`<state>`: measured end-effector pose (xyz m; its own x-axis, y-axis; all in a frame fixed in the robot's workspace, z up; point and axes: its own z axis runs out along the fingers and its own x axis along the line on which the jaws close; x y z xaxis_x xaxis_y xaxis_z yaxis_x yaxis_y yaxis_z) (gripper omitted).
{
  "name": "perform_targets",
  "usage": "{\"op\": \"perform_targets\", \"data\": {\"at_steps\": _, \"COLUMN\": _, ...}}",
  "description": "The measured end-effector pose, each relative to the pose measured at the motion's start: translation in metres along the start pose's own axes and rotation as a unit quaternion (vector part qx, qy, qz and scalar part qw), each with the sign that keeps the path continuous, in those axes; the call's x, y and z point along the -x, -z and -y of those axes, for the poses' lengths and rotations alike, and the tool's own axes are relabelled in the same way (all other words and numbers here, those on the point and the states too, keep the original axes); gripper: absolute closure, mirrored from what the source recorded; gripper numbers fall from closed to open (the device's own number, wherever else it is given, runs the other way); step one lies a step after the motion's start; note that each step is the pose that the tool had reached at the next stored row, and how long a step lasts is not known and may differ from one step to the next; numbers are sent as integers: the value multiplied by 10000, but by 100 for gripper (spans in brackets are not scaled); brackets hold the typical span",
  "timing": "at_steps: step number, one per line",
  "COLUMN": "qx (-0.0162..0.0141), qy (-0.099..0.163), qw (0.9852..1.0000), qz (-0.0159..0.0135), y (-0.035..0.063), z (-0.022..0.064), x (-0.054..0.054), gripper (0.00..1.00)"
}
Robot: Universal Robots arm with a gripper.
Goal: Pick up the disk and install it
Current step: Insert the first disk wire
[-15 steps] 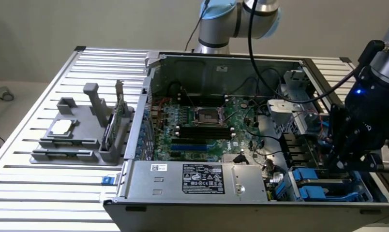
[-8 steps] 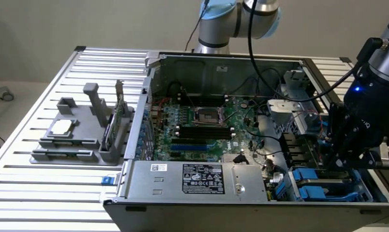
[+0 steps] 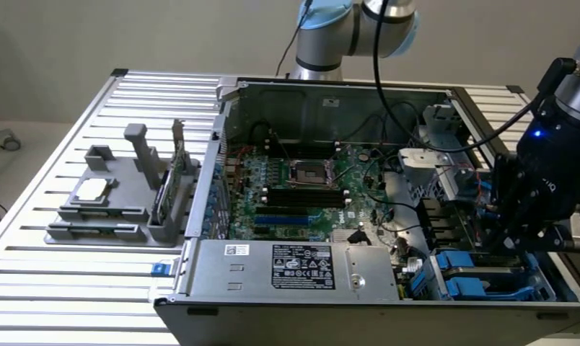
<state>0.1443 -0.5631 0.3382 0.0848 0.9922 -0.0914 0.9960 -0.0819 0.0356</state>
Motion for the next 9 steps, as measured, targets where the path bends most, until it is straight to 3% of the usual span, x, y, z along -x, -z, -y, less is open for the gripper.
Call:
{"op": "perform_targets", "data": {"at_steps": 5, "qx": -93, "qy": 8, "qw": 10000, "qz": 28, "y": -5, "z": -2, "x": -1, "gripper": 83}}
{"op": "perform_targets", "data": {"at_steps": 9, "qx": -111, "qy": 9, "qw": 9999, "qz": 38, "y": -6, "z": -9, "x": -2, "gripper": 83}}
